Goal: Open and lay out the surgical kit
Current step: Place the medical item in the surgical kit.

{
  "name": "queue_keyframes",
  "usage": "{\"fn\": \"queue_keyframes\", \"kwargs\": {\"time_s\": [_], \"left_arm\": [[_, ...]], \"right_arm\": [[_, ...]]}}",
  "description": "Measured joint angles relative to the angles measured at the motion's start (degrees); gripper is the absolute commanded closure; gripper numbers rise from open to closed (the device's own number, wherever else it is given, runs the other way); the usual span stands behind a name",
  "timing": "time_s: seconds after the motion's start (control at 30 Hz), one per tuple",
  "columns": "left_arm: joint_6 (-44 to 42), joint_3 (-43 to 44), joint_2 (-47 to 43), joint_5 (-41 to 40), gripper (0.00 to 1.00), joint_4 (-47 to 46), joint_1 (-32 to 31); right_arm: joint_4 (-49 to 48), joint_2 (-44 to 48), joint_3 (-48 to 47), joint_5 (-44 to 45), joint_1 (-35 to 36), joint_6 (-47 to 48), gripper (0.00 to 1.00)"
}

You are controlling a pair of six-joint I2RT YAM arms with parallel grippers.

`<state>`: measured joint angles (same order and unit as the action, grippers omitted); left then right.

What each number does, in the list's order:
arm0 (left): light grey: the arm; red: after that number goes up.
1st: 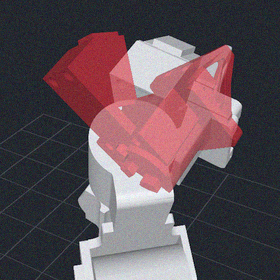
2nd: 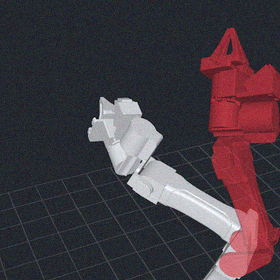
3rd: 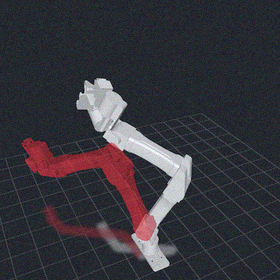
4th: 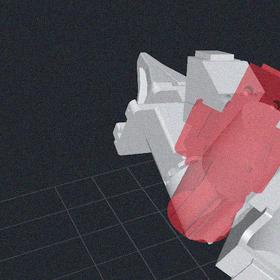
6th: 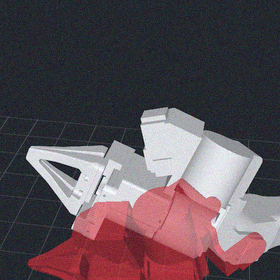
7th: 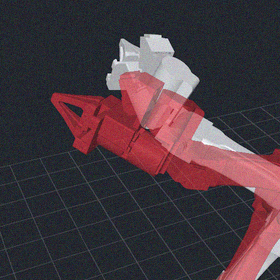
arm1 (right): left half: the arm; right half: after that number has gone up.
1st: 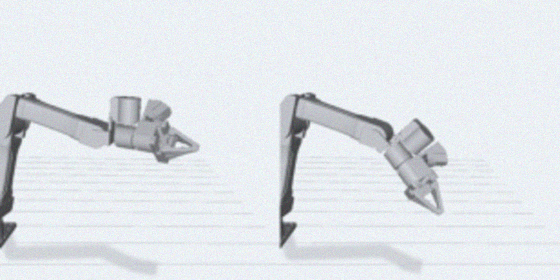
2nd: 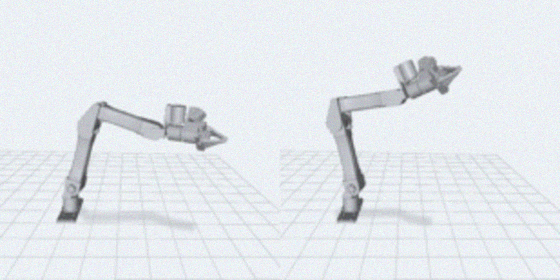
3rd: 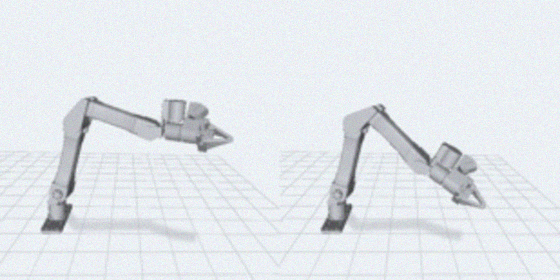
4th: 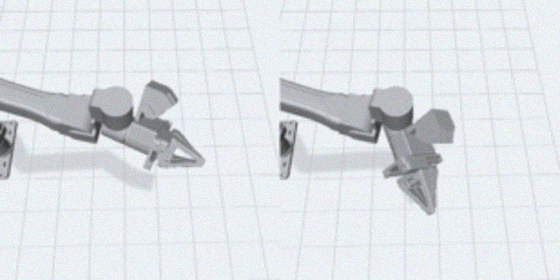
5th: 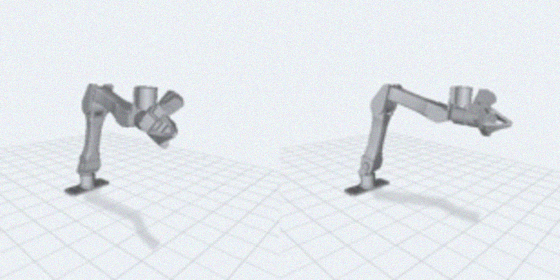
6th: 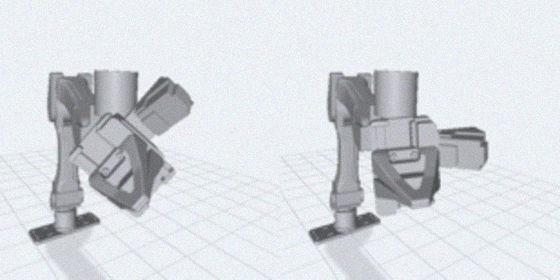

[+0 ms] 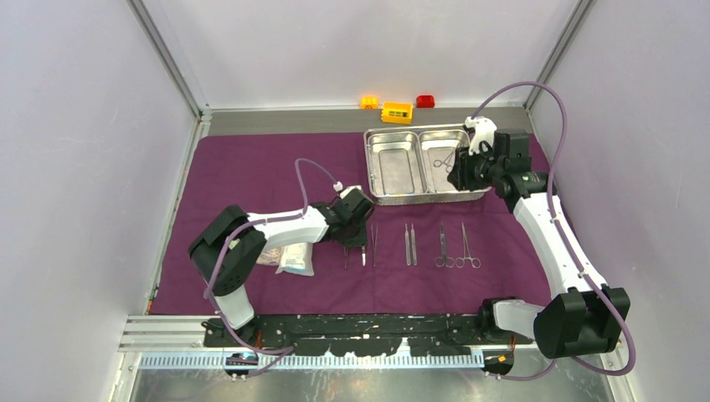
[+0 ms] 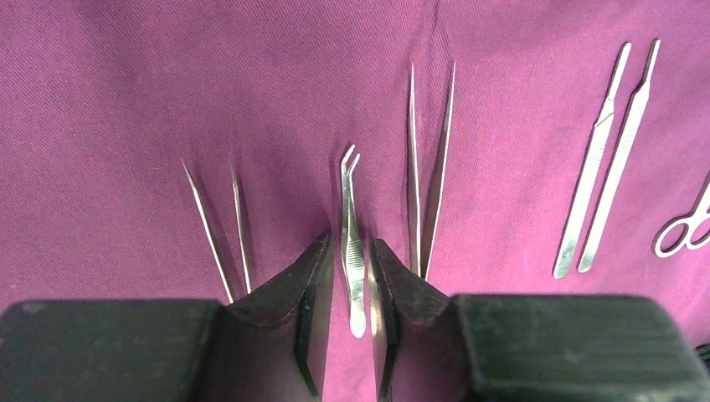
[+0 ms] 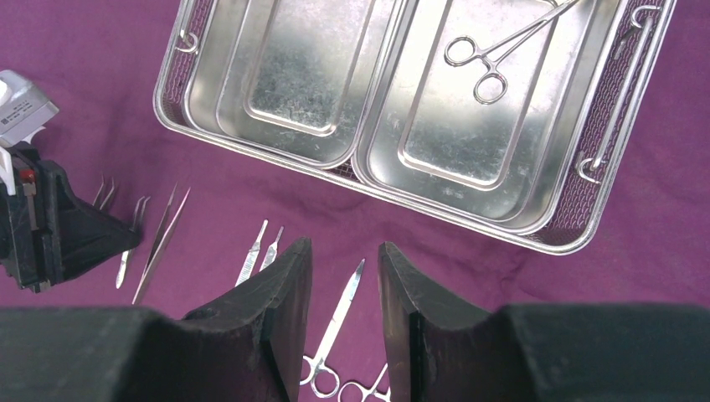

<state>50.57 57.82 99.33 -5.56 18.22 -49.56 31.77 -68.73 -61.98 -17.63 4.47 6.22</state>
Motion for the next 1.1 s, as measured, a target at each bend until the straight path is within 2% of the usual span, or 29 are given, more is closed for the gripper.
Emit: {"fn": "queue_keyframes", "kwargs": {"time_s": [0.23, 0.57, 1.1], "left_arm": [[-0.11, 0.0, -0.02, 0.0, 0.71, -0.31, -0.17], [-0.7, 0.0, -0.02, -0.28, 0.73, -0.42, -0.17], [-7.85, 2.27, -0.13, -4.26, 0.73, -0.66, 0.26]], "right_arm": [[0.0, 0.0, 0.0, 0.02, 0.0, 0.17, 0.6], [0.0, 0.0, 0.0, 0.02, 0.0, 0.37, 0.6], [-0.09, 0.0, 0.11, 0.0, 0.0, 0.76, 0.6]]}}
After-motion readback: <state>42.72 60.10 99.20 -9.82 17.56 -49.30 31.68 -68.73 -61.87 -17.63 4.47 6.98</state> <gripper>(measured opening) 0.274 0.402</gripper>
